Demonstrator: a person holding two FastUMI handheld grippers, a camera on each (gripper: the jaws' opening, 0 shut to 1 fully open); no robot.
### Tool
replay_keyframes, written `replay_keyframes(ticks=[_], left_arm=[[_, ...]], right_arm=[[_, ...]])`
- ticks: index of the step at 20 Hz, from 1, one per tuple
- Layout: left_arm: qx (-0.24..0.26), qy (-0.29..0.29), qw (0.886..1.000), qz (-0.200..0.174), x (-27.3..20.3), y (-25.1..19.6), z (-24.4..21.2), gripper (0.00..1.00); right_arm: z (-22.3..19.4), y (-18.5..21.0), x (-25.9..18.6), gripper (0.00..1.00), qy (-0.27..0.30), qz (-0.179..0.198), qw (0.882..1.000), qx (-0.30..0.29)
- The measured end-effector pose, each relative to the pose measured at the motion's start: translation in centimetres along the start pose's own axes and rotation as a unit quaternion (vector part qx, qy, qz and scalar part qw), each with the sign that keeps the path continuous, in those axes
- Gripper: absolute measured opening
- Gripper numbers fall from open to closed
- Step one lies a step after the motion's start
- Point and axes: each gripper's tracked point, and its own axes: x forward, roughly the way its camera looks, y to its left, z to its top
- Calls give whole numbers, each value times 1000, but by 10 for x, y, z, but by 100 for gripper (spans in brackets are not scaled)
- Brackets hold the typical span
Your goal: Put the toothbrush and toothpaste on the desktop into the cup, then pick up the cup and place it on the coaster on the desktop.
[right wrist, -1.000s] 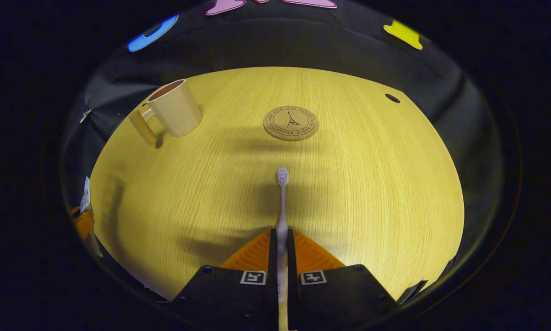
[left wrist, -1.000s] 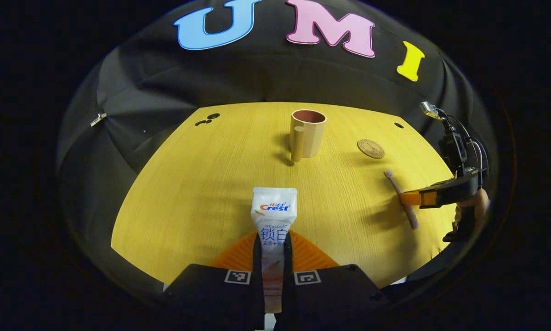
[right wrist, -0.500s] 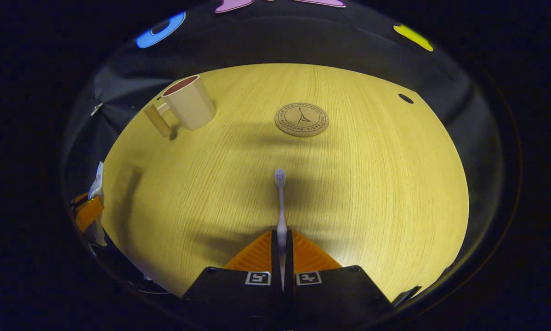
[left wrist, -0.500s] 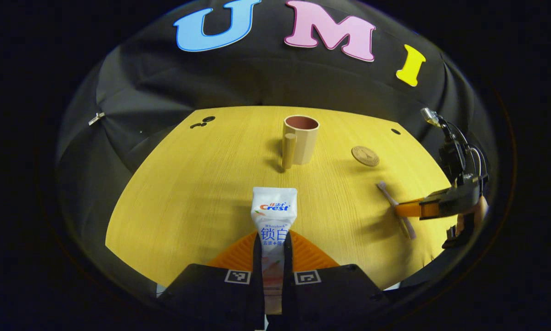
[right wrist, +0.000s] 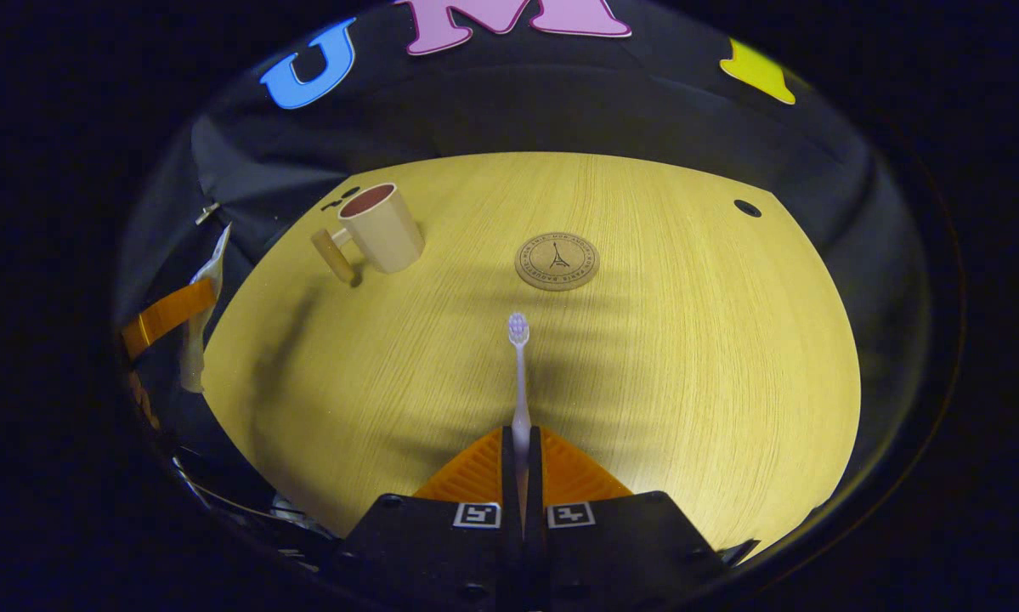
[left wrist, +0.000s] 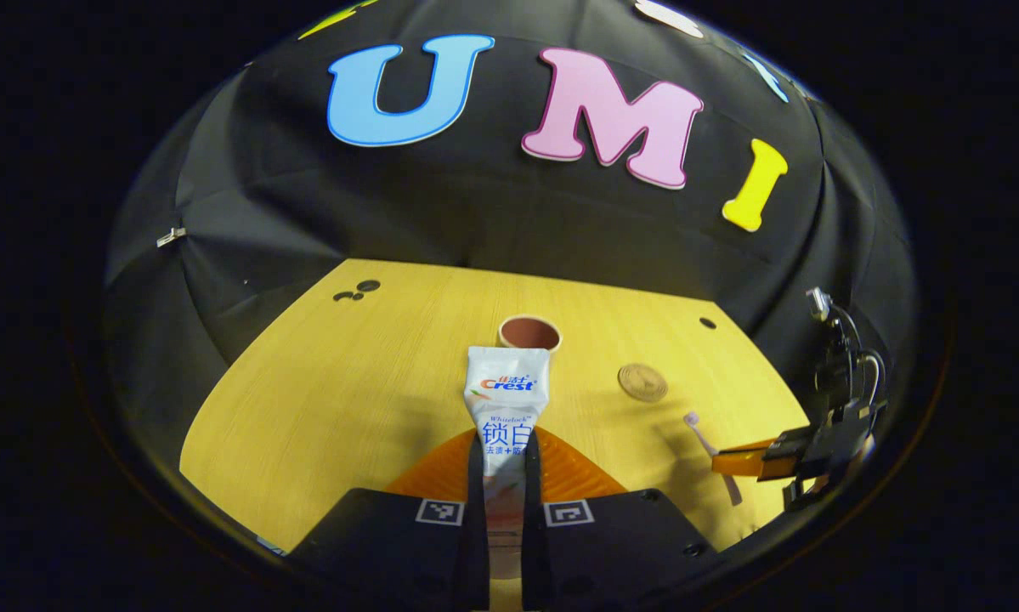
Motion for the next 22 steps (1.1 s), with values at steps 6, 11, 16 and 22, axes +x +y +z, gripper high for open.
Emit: replay_keyframes(ticks=[6,11,16,22], left_arm=[[-32,-79,996,-5,35,-14,79,20],[-42,-135,990,-6,75,-21,134,19],[-82,-166,983,-16,122,-29,152,19],[-94,-190,977,-2,171,-21,147,19]], right_arm=[[30,-11,-21,5,-18,25,1000,0],[58,-16,-35,5,-39,44,998,-16],[63,-18,-41,5,-40,55,997,-25],[60,-15,-34,5,-39,63,996,-48]])
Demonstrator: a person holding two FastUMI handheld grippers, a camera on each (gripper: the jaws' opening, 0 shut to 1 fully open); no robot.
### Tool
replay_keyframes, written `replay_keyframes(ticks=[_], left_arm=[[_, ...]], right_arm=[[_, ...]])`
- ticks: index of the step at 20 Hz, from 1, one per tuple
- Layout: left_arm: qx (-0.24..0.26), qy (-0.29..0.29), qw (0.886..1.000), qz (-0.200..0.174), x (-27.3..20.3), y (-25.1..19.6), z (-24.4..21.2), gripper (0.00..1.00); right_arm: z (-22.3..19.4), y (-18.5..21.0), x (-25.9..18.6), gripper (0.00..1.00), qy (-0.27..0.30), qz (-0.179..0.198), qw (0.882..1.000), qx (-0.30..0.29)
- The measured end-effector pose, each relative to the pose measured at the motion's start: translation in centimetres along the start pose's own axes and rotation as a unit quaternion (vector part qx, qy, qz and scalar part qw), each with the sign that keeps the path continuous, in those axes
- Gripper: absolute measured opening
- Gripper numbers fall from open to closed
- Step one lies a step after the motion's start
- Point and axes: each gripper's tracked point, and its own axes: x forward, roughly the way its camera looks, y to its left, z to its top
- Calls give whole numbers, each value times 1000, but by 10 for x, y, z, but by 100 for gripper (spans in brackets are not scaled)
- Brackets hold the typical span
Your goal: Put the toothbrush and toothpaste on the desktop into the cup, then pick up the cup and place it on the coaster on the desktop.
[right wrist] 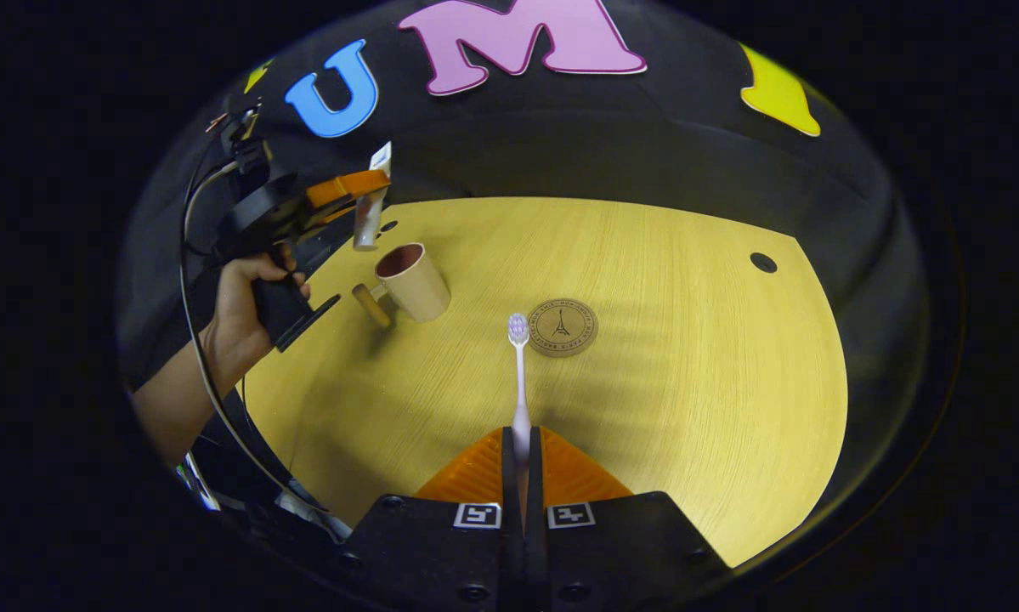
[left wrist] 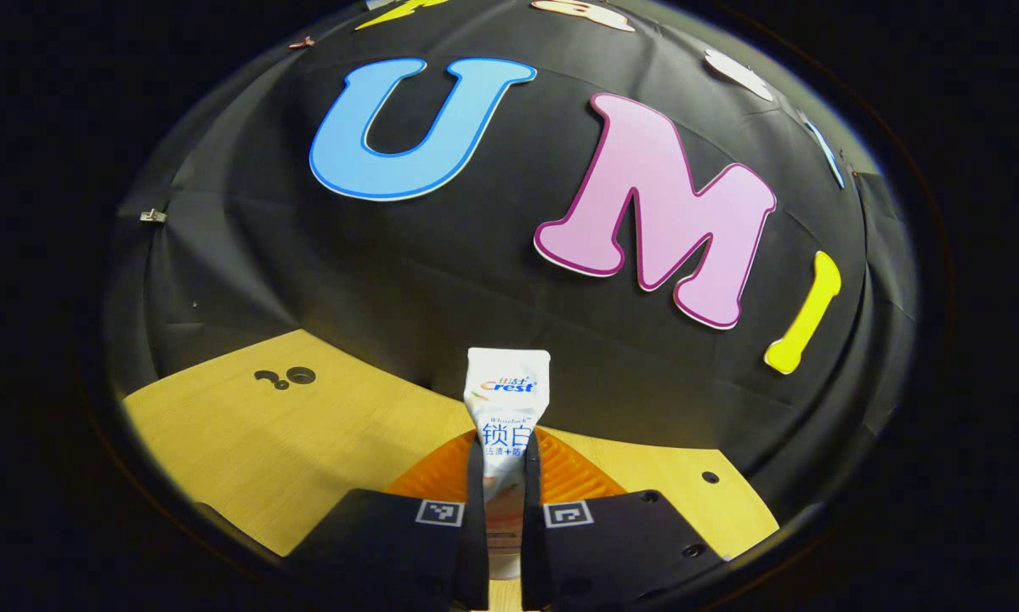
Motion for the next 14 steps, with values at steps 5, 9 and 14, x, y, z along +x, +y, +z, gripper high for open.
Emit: replay_keyframes(ticks=[5,9,14], left_arm=[[35,-14,999,4,15,5,-21,20],[74,-15,997,17,20,14,-41,22],[86,4,996,34,12,30,-65,28]], right_arm=[[4,9,12,5,-13,7,1000,9],[1,15,18,5,-10,14,1000,4],[9,22,30,5,-26,26,999,2]])
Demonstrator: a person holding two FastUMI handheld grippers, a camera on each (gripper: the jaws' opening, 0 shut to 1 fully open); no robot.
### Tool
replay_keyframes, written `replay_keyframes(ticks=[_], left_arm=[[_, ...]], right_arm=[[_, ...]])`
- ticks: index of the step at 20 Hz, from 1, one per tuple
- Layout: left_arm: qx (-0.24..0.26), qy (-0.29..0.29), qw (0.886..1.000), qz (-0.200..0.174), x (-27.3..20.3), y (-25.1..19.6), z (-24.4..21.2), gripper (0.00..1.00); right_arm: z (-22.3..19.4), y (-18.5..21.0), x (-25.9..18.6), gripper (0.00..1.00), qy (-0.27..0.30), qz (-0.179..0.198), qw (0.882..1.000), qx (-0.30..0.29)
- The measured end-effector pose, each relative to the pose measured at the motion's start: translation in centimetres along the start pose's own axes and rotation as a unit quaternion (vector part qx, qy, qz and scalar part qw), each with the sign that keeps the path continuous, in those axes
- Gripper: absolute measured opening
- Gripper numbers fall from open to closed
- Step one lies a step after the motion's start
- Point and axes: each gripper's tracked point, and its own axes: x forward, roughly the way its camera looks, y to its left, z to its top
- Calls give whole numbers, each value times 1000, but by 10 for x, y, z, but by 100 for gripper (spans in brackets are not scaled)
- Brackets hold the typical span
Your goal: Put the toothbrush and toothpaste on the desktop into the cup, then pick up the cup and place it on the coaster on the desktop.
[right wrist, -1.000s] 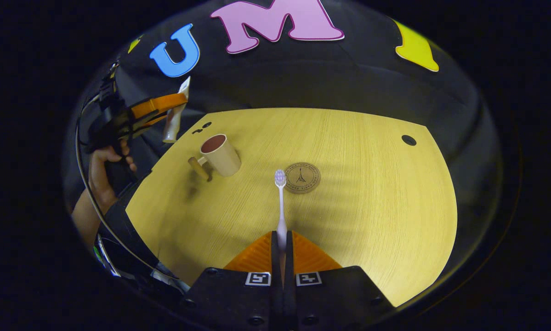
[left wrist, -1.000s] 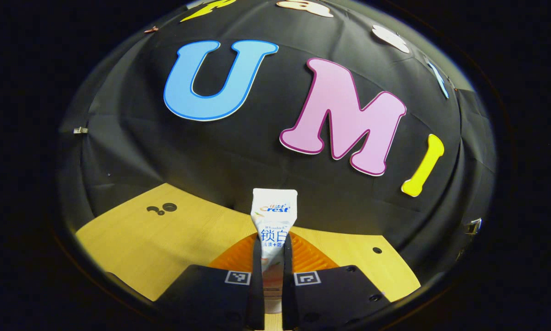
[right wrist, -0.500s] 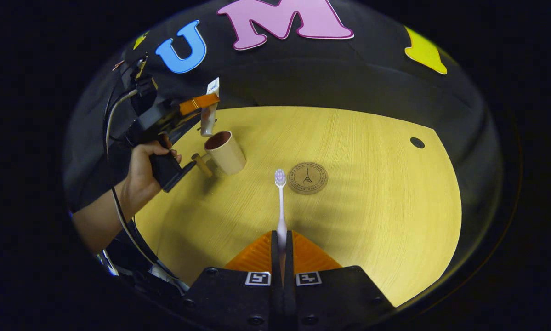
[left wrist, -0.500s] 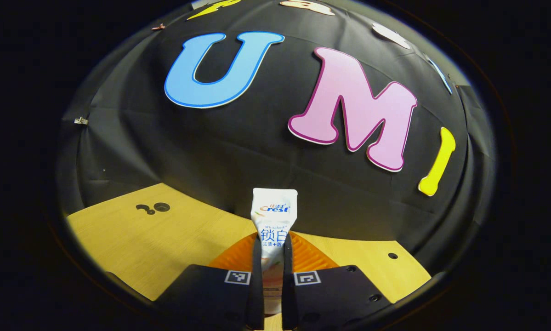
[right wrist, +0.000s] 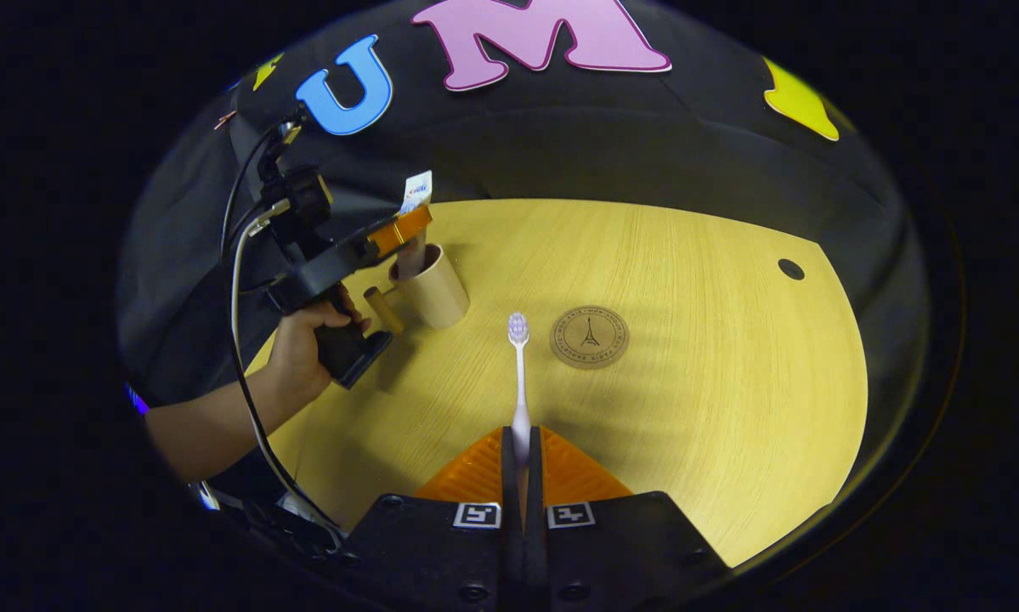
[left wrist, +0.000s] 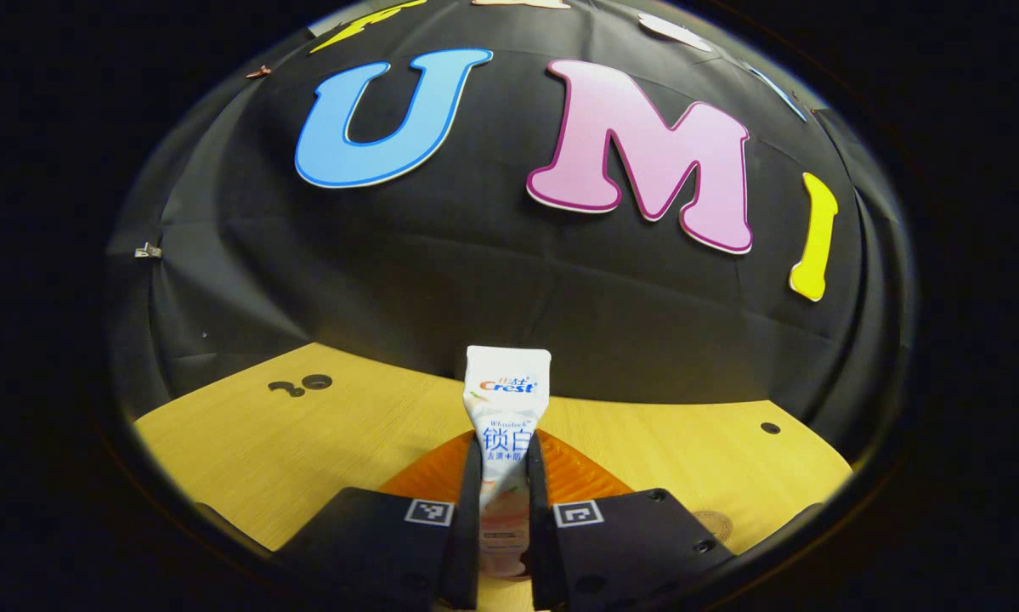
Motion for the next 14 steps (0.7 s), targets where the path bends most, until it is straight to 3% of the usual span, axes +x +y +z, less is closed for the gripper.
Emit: replay_keyframes(ticks=[1,3,4,7,14], left_arm=[[1,0,1000,8,-4,4,-3,31],[-1,-3,1000,14,-22,12,0,61],[-3,-3,1000,14,-32,15,1,65],[0,-4,1000,18,-65,26,5,100],[23,-1,1000,15,-136,38,3,97]], right_arm=[[4,2,4,5,-8,3,1000,2],[19,11,11,5,-31,13,999,8],[28,15,14,5,-44,17,999,10],[54,30,20,5,-82,31,996,4],[128,73,42,5,-187,63,980,-14]])
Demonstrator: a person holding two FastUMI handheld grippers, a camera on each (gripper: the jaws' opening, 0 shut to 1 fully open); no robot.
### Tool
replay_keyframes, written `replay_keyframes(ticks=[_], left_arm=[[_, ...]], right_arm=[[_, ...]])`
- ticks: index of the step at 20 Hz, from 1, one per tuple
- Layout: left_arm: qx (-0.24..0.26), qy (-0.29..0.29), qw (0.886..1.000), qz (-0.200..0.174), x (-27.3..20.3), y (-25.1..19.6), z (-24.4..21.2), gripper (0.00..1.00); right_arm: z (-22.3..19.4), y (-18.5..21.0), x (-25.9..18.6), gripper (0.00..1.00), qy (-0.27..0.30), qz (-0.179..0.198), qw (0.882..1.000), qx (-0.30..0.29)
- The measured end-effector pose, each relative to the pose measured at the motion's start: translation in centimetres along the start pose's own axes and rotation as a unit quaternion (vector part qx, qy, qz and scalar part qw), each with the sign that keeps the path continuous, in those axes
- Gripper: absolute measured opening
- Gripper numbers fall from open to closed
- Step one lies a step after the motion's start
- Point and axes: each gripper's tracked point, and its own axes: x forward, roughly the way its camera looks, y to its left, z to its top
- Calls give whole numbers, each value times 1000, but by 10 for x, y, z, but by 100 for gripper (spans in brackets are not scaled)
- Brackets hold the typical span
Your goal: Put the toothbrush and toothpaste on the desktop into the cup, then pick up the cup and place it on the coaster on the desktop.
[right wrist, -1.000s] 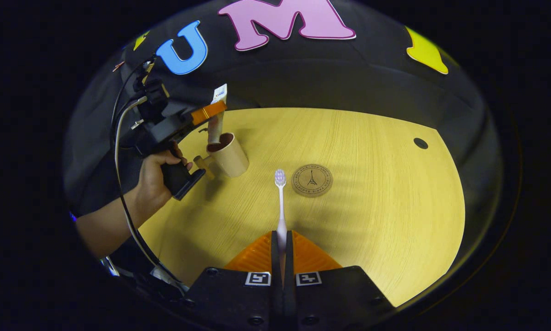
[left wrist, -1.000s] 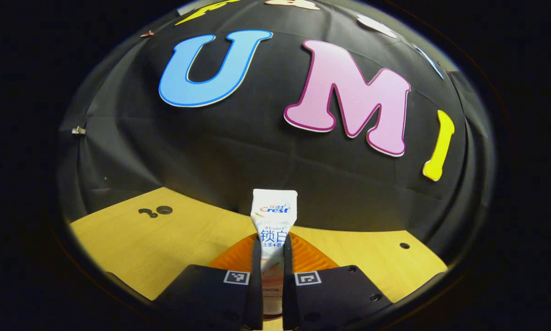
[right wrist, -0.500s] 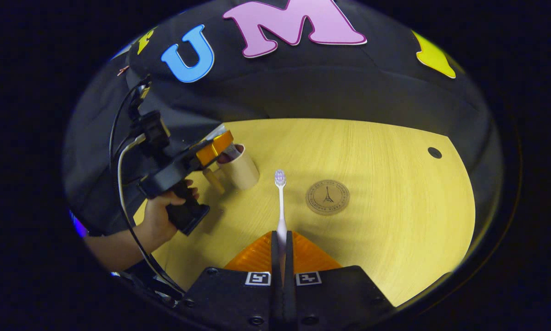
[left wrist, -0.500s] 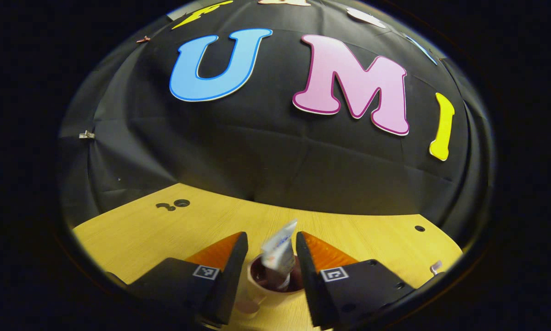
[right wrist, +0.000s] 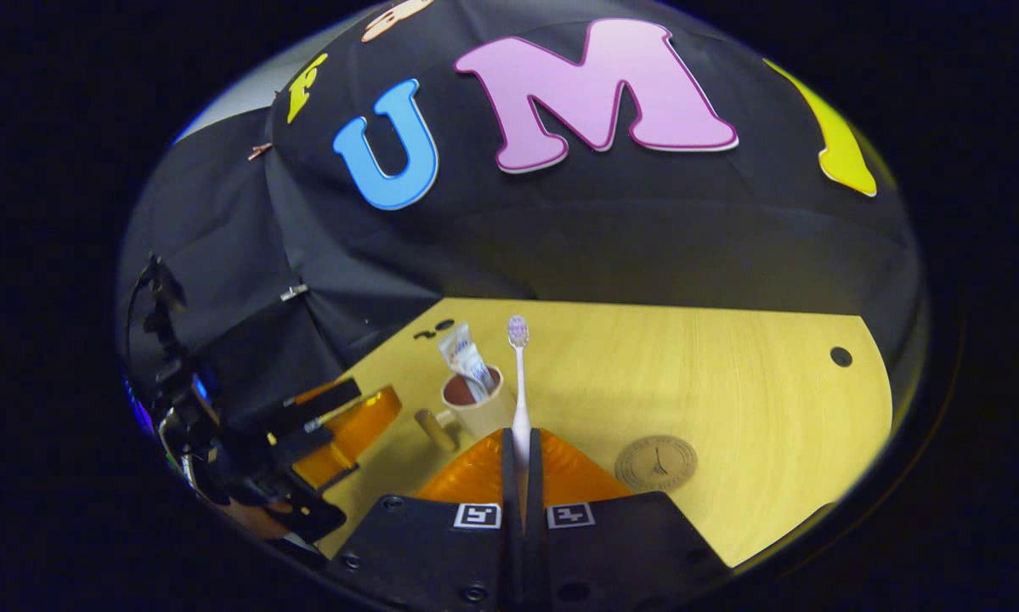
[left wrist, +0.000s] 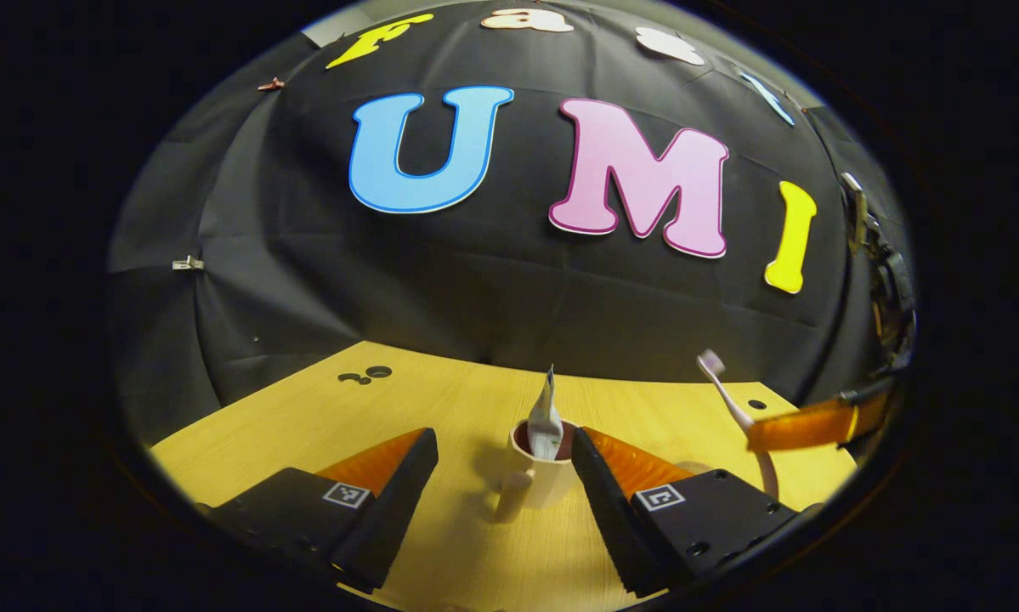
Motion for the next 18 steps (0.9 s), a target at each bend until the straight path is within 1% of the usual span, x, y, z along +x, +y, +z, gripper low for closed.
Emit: replay_keyframes(ticks=[3,5,7,11,14,18], left_arm=[[11,-3,1000,1,-11,5,3,98],[0,-8,1000,-1,-19,8,4,98],[-6,-12,1000,1,-27,14,3,98],[-8,-12,1000,13,-30,35,-10,97],[-17,-13,1000,19,-25,49,-18,98],[-25,-16,999,23,-19,58,-25,98]], right_arm=[[32,25,30,5,-64,20,998,-3],[48,36,51,5,-98,29,995,-3],[58,39,73,5,-125,31,992,6],[55,39,105,5,-147,30,988,24],[52,32,121,5,-165,23,986,26],[43,28,139,5,-171,18,985,32]])
